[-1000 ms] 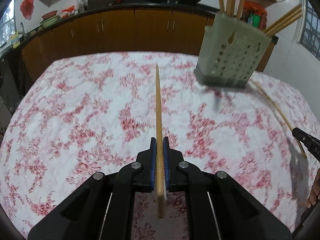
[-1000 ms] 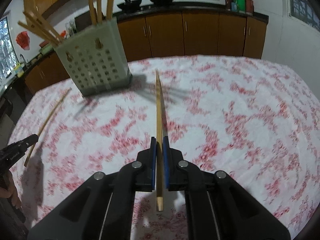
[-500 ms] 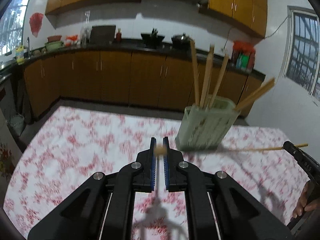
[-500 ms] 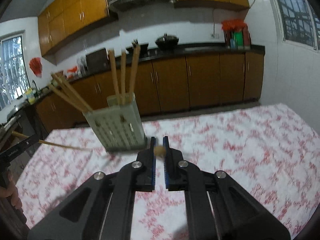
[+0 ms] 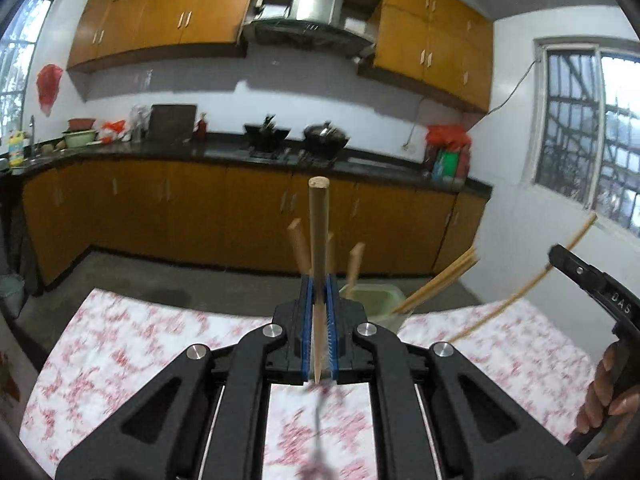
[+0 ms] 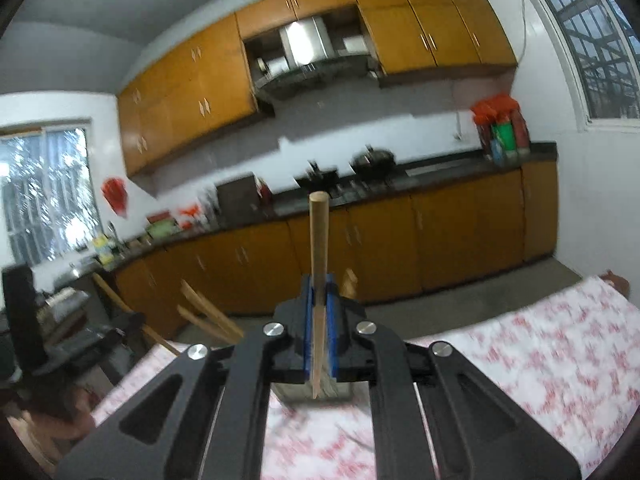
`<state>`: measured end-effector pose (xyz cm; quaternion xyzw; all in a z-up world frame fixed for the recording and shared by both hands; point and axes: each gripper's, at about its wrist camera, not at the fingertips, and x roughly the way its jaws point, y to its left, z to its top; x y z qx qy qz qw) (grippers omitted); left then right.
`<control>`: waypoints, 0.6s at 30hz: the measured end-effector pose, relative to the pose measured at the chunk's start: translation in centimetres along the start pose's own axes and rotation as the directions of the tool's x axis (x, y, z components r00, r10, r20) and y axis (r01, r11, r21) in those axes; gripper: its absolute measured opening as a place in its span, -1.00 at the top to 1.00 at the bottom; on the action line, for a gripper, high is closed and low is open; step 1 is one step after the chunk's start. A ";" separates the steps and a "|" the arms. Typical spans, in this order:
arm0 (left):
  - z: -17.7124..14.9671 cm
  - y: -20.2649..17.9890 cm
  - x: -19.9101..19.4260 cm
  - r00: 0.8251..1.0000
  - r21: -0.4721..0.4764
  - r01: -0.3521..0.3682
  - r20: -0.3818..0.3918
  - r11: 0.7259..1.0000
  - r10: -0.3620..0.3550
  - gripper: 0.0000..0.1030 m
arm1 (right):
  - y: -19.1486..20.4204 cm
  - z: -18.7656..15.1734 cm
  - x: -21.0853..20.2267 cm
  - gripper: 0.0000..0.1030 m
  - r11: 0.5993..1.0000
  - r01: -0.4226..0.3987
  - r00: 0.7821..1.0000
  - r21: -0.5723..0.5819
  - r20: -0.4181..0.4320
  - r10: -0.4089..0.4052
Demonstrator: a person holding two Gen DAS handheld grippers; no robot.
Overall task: Organize utensils
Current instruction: 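Lift the chopsticks with both tools and carry them over the green holder, then insert the chopsticks into the green holder and open both tools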
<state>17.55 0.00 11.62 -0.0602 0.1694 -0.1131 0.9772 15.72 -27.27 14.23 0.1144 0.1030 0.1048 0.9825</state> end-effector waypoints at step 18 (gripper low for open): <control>2.4 -3.2 5.8 0.994 0.017 -0.021 0.108 1.000 0.019 0.86 | 2.9 1.6 8.3 0.84 0.994 0.027 1.000 -0.103 -0.003 -0.027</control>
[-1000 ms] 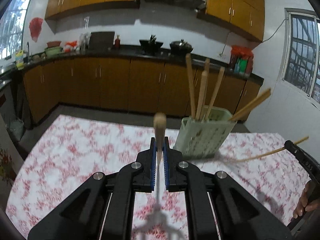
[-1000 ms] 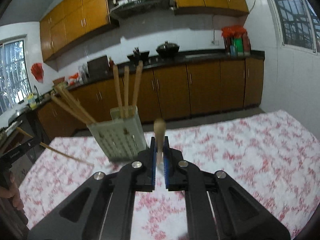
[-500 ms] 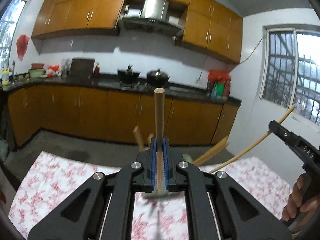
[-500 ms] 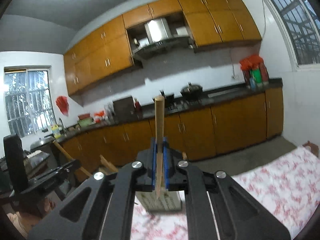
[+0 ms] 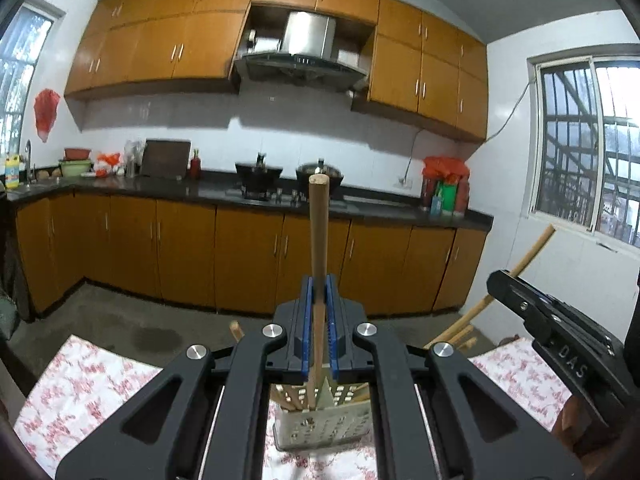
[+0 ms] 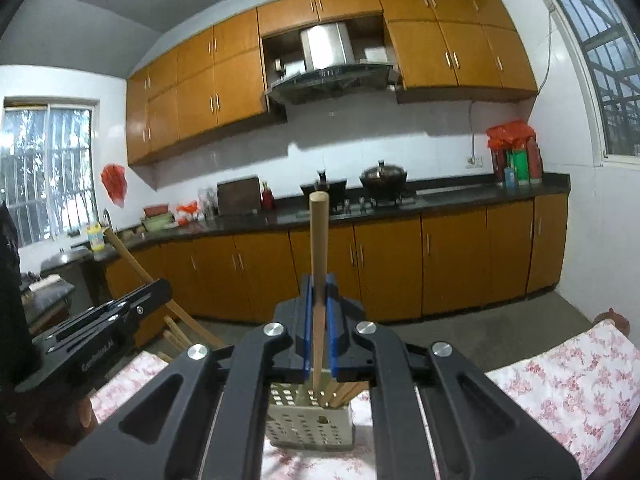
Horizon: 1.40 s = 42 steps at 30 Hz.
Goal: Organize utensils
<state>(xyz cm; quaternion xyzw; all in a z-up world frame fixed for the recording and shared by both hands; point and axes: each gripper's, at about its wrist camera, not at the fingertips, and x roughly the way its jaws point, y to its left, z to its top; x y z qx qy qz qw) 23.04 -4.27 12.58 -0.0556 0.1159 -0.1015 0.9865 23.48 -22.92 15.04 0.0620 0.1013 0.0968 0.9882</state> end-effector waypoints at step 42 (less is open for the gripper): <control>-10.2 3.1 -14.3 0.980 0.059 -0.192 -0.049 0.980 0.195 -0.97 | 2.6 -13.3 -14.8 -0.92 0.968 0.224 0.973 -0.111 -0.037 -0.230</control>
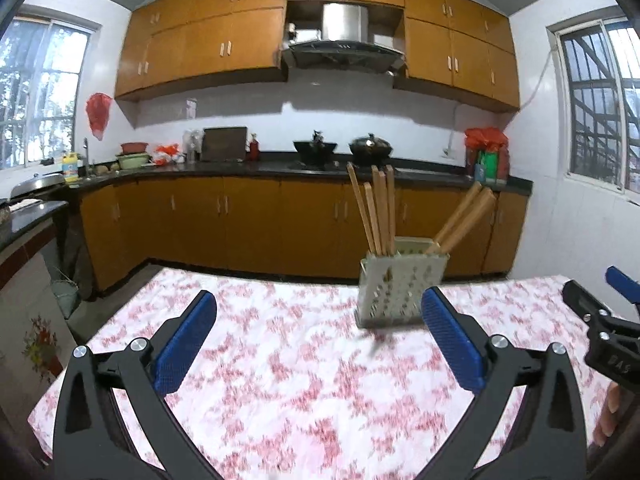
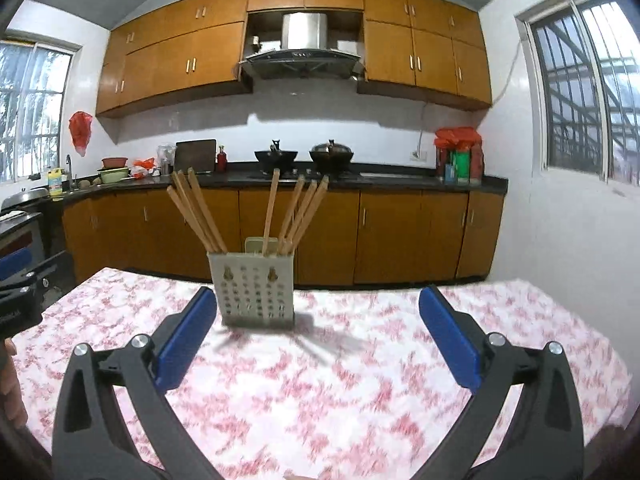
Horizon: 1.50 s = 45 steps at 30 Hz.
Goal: Organize utensils
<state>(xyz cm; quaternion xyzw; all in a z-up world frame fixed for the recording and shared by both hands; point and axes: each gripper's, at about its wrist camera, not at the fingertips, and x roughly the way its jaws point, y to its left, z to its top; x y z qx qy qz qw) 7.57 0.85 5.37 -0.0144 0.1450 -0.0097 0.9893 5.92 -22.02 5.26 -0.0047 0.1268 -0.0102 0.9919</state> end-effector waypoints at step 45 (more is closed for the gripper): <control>-5.9 -1.0 -1.3 0.988 0.024 -0.003 -0.153 1.000 0.007 -0.97 | 0.0 -5.8 -0.3 -0.92 0.998 -0.044 0.981 0.052 -0.186 0.053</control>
